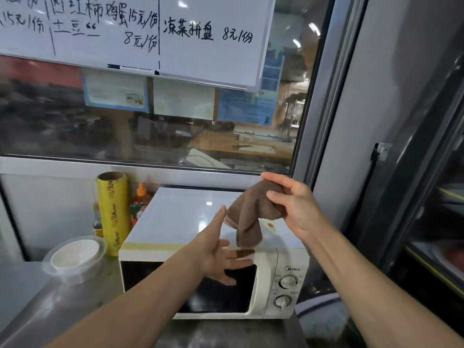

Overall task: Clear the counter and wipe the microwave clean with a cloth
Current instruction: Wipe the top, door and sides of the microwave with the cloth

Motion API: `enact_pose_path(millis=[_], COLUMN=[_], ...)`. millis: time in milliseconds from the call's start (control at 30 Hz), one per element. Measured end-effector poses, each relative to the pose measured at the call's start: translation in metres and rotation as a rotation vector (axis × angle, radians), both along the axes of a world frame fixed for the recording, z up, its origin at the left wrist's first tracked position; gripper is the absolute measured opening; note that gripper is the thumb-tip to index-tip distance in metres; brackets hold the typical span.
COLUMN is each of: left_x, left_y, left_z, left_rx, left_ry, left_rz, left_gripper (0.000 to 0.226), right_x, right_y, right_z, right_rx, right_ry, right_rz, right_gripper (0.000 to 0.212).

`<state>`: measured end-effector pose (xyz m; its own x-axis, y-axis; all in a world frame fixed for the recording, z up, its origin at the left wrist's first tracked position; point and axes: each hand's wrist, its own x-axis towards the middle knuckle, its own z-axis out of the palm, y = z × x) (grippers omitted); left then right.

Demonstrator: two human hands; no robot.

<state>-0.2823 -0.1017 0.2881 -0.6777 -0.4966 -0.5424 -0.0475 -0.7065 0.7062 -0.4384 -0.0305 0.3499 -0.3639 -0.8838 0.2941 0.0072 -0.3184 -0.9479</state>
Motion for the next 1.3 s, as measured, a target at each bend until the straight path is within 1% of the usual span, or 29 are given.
enact_pose_path(millis=[33, 100, 133, 167, 233, 300, 333, 400, 467, 533, 600, 633, 667, 700, 767, 800, 867, 933, 1000, 1033, 1067, 1100, 1133, 1200, 1233, 1300], left_x=[-0.003, -0.007, -0.008, -0.009, -0.01, -0.012, -0.014, -0.02, -0.025, -0.027, -0.024, -0.021, -0.017, -0.014, -0.011, -0.009, -0.005, 0.0, 0.006, 0.008, 0.01, 0.012, 0.012, 0.01, 0.007, -0.005], left_y=[0.001, 0.001, -0.001, -0.003, -0.005, 0.0, 0.004, 0.01, 0.011, 0.006, -0.002, -0.006, -0.009, -0.011, -0.016, -0.017, -0.016, -0.017, -0.019, -0.021, -0.023, -0.025, -0.028, -0.029, -0.028, -0.027], left_z=[0.005, 0.014, 0.018, 0.02, 0.019, 0.012, 0.008, 0.001, 0.004, 0.011, 0.014, 0.015, 0.015, 0.016, 0.017, 0.017, 0.021, 0.02, 0.019, 0.019, 0.018, 0.017, 0.014, 0.009, 0.006, -0.002], left_rx=[0.018, 0.057, 0.077, 0.092, 0.098, 0.112, 0.14, 0.198, 0.224, 0.257, 0.25, 0.215, 0.152, 0.07, -0.125, -0.238, -0.463, -0.778, -1.143, -1.282, -1.356, -1.378, -1.361, -1.212, -1.14, -1.083], left_ry=[0.068, 0.169, 0.189, 0.195, 0.164, 0.102, 0.108, 0.171, 0.255, 0.302, 0.265, 0.243, 0.229, 0.226, 0.22, 0.186, 0.085, -0.048, -0.274, -0.38, -0.449, -0.465, -0.437, -0.316, -0.274, -0.233], left_rz=[-0.034, -0.021, 0.006, 0.04, 0.079, -0.002, -0.057, -0.117, -0.081, 0.08, 0.252, 0.287, 0.298, 0.315, 0.384, 0.412, 0.406, 0.305, 0.192, 0.155, 0.13, 0.114, 0.093, 0.037, 0.01, -0.006], left_gripper=[0.089, 0.066, 0.057, 0.054, 0.068, 0.083, 0.087, 0.085, 0.07, 0.048, 0.024, 0.016, 0.012, 0.015, 0.041, 0.051, 0.059, 0.057, 0.039, 0.026, 0.013, 0.009, 0.018, 0.032, 0.033, 0.027], right_x=[-0.001, -0.004, -0.006, -0.008, -0.011, -0.009, -0.007, -0.003, 0.0, -0.001, -0.007, -0.012, -0.016, -0.02, -0.023, -0.022, -0.02, -0.019, -0.02, -0.021, -0.024, -0.025, -0.025, -0.027, -0.027, -0.03], right_y=[0.001, 0.005, 0.007, 0.01, 0.013, 0.012, 0.01, 0.006, 0.004, 0.005, 0.009, 0.011, 0.013, 0.015, 0.017, 0.018, 0.018, 0.016, 0.014, 0.014, 0.015, 0.017, 0.021, 0.025, 0.028, 0.031], right_z=[-0.002, -0.006, -0.009, -0.01, -0.012, -0.011, -0.009, -0.006, -0.004, -0.006, -0.011, -0.014, -0.018, -0.021, -0.028, -0.031, -0.035, -0.037, -0.036, -0.036, -0.036, -0.035, -0.035, -0.04, -0.044, -0.051], right_rx=[0.003, 0.01, 0.013, 0.017, 0.014, -0.004, -0.013, -0.016, -0.009, 0.003, 0.042, 0.07, 0.106, 0.146, 0.216, 0.238, 0.279, 0.309, 0.336, 0.362, 0.389, 0.404, 0.403, 0.366, 0.346, 0.334], right_ry=[0.008, 0.013, 0.012, 0.005, -0.032, -0.064, -0.066, -0.053, -0.052, -0.044, 0.015, 0.069, 0.133, 0.205, 0.351, 0.416, 0.576, 0.764, 0.866, 0.856, 0.78, 0.645, 0.475, 0.116, -0.024, -0.2], right_rz=[0.0, -0.003, -0.008, -0.013, -0.02, -0.025, -0.03, -0.035, -0.019, -0.014, -0.06, -0.097, -0.136, -0.174, -0.234, -0.254, -0.316, -0.395, -0.384, -0.339, -0.272, -0.186, -0.089, 0.036, 0.049, 0.009], right_gripper=[0.041, 0.041, 0.041, 0.041, 0.042, 0.043, 0.044, 0.044, 0.045, 0.045, 0.047, 0.049, 0.052, 0.054, 0.055, 0.055, 0.05, 0.037, 0.022, 0.02, 0.02, 0.019, 0.016, 0.017, 0.018, 0.014])
